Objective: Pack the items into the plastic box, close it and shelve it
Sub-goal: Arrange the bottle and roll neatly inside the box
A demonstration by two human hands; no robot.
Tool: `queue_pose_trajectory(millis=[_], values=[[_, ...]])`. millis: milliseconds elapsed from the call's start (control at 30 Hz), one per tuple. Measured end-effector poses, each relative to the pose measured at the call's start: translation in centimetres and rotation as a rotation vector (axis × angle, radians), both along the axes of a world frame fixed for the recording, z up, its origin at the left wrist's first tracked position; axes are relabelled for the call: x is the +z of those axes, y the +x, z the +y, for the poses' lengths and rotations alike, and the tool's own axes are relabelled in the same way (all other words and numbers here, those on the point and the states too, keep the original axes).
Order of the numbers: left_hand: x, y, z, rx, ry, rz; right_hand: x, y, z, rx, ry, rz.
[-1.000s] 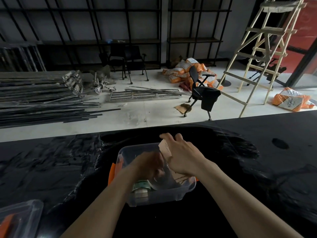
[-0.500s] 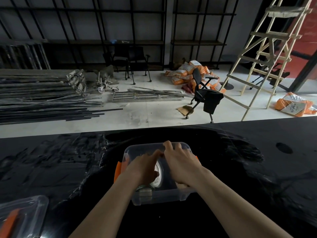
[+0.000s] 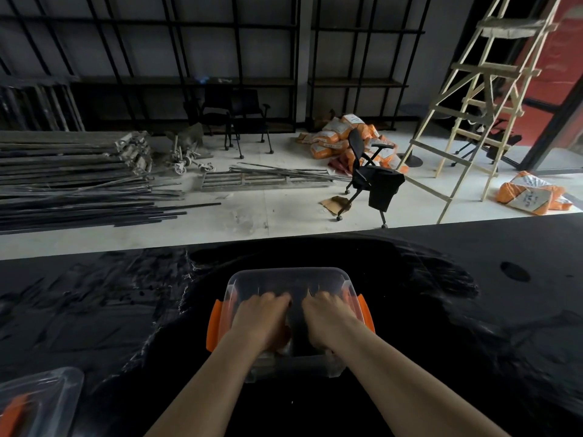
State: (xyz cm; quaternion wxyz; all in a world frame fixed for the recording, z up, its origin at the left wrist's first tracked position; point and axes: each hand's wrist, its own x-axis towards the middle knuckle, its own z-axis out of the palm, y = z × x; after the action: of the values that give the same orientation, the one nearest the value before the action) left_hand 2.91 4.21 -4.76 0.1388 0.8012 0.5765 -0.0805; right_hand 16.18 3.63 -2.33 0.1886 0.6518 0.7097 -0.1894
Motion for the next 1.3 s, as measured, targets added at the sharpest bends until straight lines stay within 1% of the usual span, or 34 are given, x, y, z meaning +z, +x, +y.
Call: queue_pose_trajectory(millis=[67, 133, 200, 300, 400, 500, 633, 733, 800, 867, 1000, 1067, 1133, 1233, 1300], values=[[0.1, 0.1, 0.1, 0.002, -0.002, 0.006, -1.0, -0.5, 0.4, -0.003, 0.011, 0.018], [0.0, 0.2, 0.1, 0.009, -0.009, 0.0, -1.6, -0.8, 0.4, -0.026, -0.028, 0.007], [0.0, 0.2, 0.1, 0.014, -0.008, -0.01, -1.8, -0.6, 0.3, -0.045, -0.052, 0.046], [-0.1, 0.1, 0.1, 0.016, 0.0, -0.005, -1.4, 0.6, 1.0, -0.1, -0.04, 0.229], [0.0, 0.1, -0.1, 0.023, 0.019, -0.004, -1.1, 1.3, 1.4, -0.23, -0.108, 0.43], [0.3, 0.3, -0.2, 0.016, 0.014, -0.006, -1.1, 1.4, 1.1, -0.361, -0.171, 0.506], [0.4, 0.4, -0.2, 0.007, 0.0, -0.01, -1.4, 0.7, 0.9, -0.372, -0.176, 0.424], [0.5, 0.5, -0.3, 0.021, -0.007, -0.01, -1.8, -0.6, 0.4, -0.343, -0.126, 0.31], [0.4, 0.4, -0.3, 0.026, -0.002, -0.005, -1.5, -1.0, -0.2, -0.263, -0.066, 0.22], [0.2, 0.2, -0.2, 0.03, 0.004, -0.01, -0.6, -0.9, -0.5, -0.118, 0.039, 0.14], [0.5, 0.1, -0.6, 0.057, 0.02, -0.042, 2.2, -0.8, -0.4, 0.04, 0.212, -0.106], [0.5, 0.1, -0.6, 0.059, 0.02, -0.055, 2.9, -0.8, -0.5, 0.141, 0.29, -0.092], [0.6, 0.0, -0.6, 0.063, 0.017, -0.057, 3.1, -0.4, -0.9, 0.228, 0.27, -0.012], [0.9, 0.1, -0.6, 0.075, -0.013, -0.033, 2.2, 0.4, -1.0, 0.39, 0.241, -0.048], [0.9, 0.2, -0.5, 0.074, -0.028, -0.021, 1.3, 0.5, -0.6, 0.402, 0.239, -0.058]])
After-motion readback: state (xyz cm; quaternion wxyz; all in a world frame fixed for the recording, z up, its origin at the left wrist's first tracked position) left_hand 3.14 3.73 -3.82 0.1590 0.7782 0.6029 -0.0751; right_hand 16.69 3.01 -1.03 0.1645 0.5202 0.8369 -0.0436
